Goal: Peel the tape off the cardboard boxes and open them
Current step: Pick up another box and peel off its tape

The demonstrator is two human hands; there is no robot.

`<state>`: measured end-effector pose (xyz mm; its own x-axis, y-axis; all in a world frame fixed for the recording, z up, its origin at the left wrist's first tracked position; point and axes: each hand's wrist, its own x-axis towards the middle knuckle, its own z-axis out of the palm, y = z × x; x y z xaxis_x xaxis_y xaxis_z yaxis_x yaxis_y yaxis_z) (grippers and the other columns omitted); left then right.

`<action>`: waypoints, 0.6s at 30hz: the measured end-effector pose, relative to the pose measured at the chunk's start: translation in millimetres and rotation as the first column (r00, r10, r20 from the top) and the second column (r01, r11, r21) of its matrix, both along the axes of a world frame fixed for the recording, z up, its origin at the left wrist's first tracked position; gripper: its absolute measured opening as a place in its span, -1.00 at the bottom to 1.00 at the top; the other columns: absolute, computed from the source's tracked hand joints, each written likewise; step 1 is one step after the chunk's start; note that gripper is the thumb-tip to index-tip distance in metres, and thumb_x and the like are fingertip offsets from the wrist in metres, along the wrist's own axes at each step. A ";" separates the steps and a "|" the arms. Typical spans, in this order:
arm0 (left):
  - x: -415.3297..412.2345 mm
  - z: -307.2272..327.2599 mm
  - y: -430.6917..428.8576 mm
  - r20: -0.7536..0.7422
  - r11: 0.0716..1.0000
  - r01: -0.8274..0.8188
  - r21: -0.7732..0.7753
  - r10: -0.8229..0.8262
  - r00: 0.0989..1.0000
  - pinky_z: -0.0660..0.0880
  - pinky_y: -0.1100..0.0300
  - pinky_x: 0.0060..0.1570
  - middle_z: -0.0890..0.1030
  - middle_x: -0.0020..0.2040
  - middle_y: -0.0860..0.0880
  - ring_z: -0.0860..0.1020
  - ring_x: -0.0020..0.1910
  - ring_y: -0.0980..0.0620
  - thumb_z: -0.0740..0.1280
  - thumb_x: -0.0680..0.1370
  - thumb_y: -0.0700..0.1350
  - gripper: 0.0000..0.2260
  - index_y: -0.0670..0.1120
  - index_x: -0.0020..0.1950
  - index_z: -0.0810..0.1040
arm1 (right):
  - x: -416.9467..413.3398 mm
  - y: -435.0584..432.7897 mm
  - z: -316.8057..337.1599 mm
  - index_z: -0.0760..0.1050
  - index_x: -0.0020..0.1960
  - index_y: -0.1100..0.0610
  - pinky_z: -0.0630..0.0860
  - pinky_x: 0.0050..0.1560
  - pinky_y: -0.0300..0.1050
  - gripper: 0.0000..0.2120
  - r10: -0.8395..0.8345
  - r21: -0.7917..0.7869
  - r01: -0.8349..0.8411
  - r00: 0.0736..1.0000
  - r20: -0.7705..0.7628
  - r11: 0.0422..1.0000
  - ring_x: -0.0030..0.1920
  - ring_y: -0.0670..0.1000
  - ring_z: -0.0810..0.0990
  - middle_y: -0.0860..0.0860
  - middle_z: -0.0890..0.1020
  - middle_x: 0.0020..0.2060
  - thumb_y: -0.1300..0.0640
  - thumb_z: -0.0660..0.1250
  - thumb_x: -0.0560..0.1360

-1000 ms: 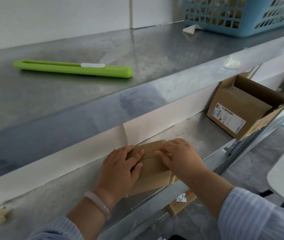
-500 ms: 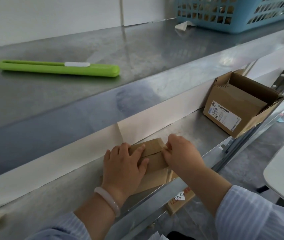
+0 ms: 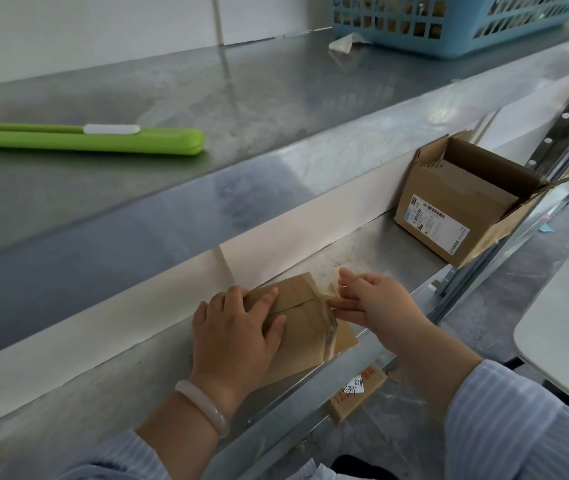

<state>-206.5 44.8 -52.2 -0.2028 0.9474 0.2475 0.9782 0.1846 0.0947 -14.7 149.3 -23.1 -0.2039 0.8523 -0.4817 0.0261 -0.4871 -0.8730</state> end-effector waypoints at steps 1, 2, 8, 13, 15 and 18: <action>0.2 0.0 -0.2 -0.001 1.000 0.000 -0.001 0.000 1.000 0.48 0.01 -0.09 0.50 0.01 -0.02 0.47 -0.06 -0.02 0.03 0.54 0.28 -0.54 0.17 0.31 0.51 | 2.4 -1.9 0.8 0.53 0.01 0.27 0.67 -0.11 0.00 -0.69 0.022 0.038 -0.025 0.997 0.071 0.999 -0.17 0.09 0.72 0.18 0.70 -0.13 0.01 0.42 0.50; 0.3 0.0 -0.2 -0.005 1.000 0.001 0.002 -0.001 1.000 0.48 0.01 -0.10 0.50 0.01 -0.02 0.47 -0.07 -0.02 0.03 0.54 0.28 -0.54 0.17 0.30 0.51 | 4.0 -5.1 0.8 0.53 -0.01 0.21 0.67 -0.10 -0.01 -0.69 0.072 0.111 -0.098 0.973 0.219 0.989 -0.18 0.06 0.72 0.15 0.70 -0.13 -0.04 0.42 0.49; 10.3 4.0 5.1 0.021 0.996 -0.090 -0.010 0.090 0.996 0.45 -0.07 -0.01 0.47 0.03 -0.05 0.47 0.00 -0.07 0.01 0.49 0.29 -0.51 0.17 0.28 0.50 | -9.6 -26.7 0.3 0.48 -0.12 0.03 0.41 -0.29 -0.28 -0.70 0.082 0.331 -0.490 0.647 0.758 0.806 -0.23 -0.10 0.51 -0.07 0.55 -0.20 -0.19 0.42 0.44; 13.0 5.2 5.4 -0.027 0.988 -0.116 -0.104 0.113 0.993 0.33 -0.01 0.12 0.35 0.16 -0.01 0.36 0.14 -0.02 0.00 0.54 0.31 -0.56 0.25 0.38 0.29 | -24.0 -14.7 5.8 0.53 -0.01 0.05 0.52 -0.08 -0.10 -0.81 -0.056 0.397 -0.614 0.497 0.866 0.682 -0.08 -0.01 0.53 -0.04 0.52 -0.08 -0.06 0.27 0.55; 14.7 6.5 5.8 -0.025 0.989 -0.120 -0.088 0.118 0.993 0.34 -0.01 0.11 0.36 0.15 -0.02 0.37 0.13 -0.03 0.02 0.54 0.31 -0.57 0.24 0.36 0.31 | -30.3 -11.0 7.3 0.52 -0.01 0.09 0.52 -0.11 -0.07 -0.83 -0.072 0.360 -0.686 0.410 0.909 0.632 -0.07 0.03 0.54 -0.01 0.51 -0.09 0.03 0.21 0.57; 14.0 2.3 6.4 -0.036 0.989 -0.130 -0.068 0.128 0.991 0.37 -0.03 0.10 0.39 0.13 -0.03 0.40 0.11 -0.04 0.04 0.53 0.31 -0.57 0.22 0.34 0.35 | -34.6 -5.3 5.9 0.49 -0.02 0.12 0.44 -0.16 -0.09 -0.87 -0.047 0.310 -0.712 0.363 0.931 0.630 -0.09 0.06 0.52 0.01 0.48 -0.10 0.12 0.18 0.57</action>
